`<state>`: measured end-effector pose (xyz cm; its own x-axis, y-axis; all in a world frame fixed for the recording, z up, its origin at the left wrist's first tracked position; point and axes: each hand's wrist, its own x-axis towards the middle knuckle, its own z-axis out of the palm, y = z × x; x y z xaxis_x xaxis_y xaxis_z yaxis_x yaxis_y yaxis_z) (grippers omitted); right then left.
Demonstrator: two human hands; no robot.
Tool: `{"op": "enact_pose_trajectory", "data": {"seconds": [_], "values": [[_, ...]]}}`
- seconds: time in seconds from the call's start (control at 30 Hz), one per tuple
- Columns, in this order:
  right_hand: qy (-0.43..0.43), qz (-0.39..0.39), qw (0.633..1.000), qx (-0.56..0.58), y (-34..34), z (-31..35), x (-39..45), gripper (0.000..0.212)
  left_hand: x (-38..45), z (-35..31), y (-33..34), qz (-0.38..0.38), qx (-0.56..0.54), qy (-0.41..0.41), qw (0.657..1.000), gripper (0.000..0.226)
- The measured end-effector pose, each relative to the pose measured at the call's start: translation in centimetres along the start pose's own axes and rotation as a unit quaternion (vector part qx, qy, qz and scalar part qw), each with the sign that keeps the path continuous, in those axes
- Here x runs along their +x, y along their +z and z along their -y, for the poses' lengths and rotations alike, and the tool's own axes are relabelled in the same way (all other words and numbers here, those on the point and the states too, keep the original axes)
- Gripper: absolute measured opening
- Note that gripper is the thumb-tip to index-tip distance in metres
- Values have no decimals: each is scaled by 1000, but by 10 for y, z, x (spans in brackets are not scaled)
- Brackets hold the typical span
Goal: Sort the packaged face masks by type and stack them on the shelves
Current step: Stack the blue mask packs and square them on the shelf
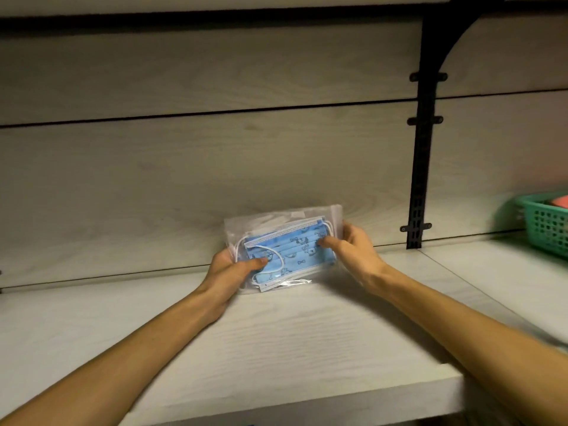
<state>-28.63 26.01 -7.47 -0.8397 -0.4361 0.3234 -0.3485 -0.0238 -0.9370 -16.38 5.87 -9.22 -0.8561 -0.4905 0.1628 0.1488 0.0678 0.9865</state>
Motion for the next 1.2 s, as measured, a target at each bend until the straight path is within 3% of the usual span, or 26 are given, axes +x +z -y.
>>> {"op": "enact_pose_trajectory", "data": {"seconds": [0.17,0.27,0.4,0.5,0.57,0.67,0.73,0.77,0.83,0.9,1.0,1.1,1.2], "values": [[-31,8,999,10,-6,0,3,33,0,-3,2,-39,41,60,997,21],[-129,-49,988,-65,-13,2,5,58,0,-6,3,-60,91,116,987,18],[-337,-102,904,-244,-23,18,6,76,1,-12,5,-95,170,187,963,14],[-396,-35,849,-348,-28,37,6,69,-2,-18,7,-84,199,220,951,31],[-356,23,837,-414,-32,42,3,58,-9,-22,11,-55,201,247,946,35],[-315,30,819,-479,-38,40,0,43,-14,-23,16,-65,233,292,925,34],[-298,17,850,-435,-43,39,-4,31,-16,-23,20,-97,256,312,910,48],[-284,9,869,-405,-46,38,-8,28,-17,-22,24,-99,235,304,918,62],[-228,-17,918,-324,-53,36,-13,16,-20,-25,36,-85,142,233,958,82],[-146,-38,962,-228,-61,34,-19,2,-22,-26,46,-69,75,110,989,85],[29,-78,989,-126,-76,33,-26,7,-27,-24,59,37,59,-50,996,69],[179,-76,978,-76,-92,27,-35,14,-34,-25,77,163,42,-89,982,33],[262,-39,962,-66,-103,18,-46,26,-38,-31,93,209,85,-102,969,16]]}}
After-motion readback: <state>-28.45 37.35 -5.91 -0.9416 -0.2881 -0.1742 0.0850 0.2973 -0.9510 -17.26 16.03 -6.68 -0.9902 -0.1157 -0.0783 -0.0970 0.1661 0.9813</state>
